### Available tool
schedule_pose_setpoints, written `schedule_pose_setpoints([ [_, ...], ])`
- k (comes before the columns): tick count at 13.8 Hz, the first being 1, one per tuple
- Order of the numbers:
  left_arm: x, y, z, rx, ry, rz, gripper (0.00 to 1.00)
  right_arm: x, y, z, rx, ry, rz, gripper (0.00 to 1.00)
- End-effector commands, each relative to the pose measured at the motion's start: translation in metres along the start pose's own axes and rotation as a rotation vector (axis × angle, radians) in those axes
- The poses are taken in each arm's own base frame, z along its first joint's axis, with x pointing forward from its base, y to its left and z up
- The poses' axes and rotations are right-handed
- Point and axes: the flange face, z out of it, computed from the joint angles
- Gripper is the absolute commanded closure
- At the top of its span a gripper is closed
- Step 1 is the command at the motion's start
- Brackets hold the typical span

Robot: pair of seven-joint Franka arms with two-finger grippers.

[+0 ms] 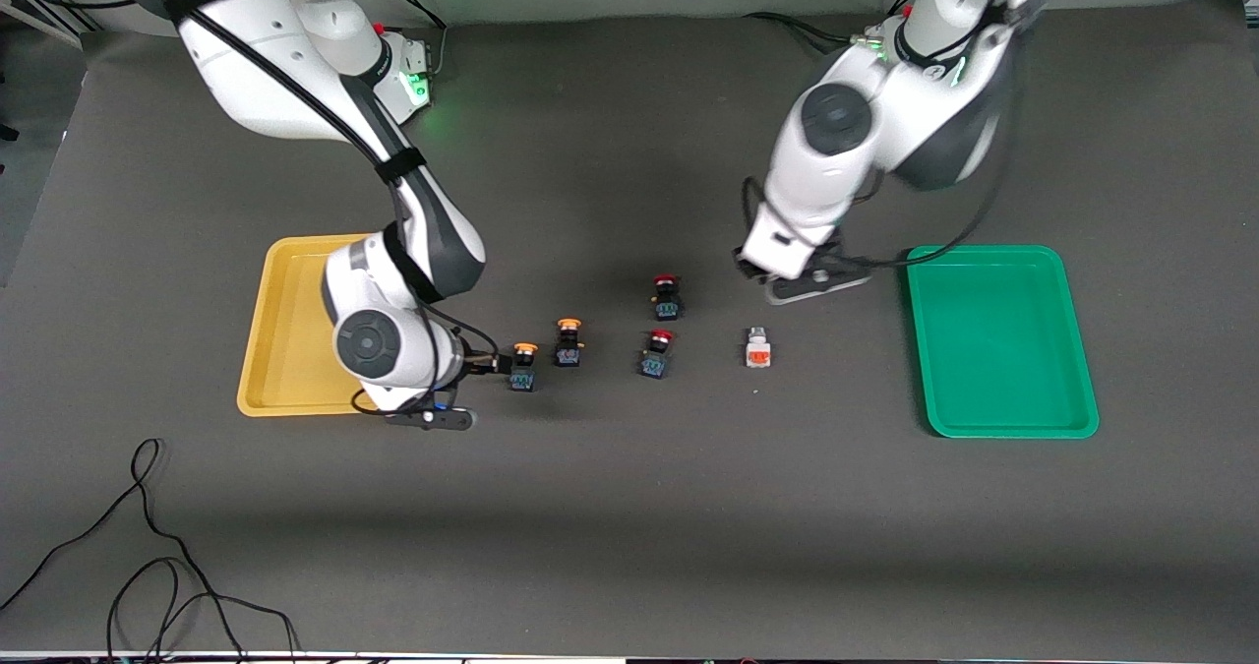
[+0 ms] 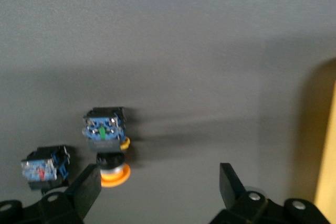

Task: Place green and yellow buttons in trays
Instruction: 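Carry the green button and yellow button toward the matching trays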

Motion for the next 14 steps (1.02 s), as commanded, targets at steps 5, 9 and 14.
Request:
schedule_pose_setpoints([
  [5,0.091,-0.189,-0.024,-0.003,-0.121,0.159,0.8,0.001,-0.029,0.03,0.009,0.055,0.046,0.0],
  [9,0.127,-0.259,0.05,0.022,-0.088,0.258,0.8,-0.001,-0.044,0.049,0.015,0.075,0.027,0.0],
  [14,0.131,-0.282,0.178,0.045,-0.008,0.327,0.8,-0.001,-0.044,0.057,0.014,0.078,0.057,0.08],
])
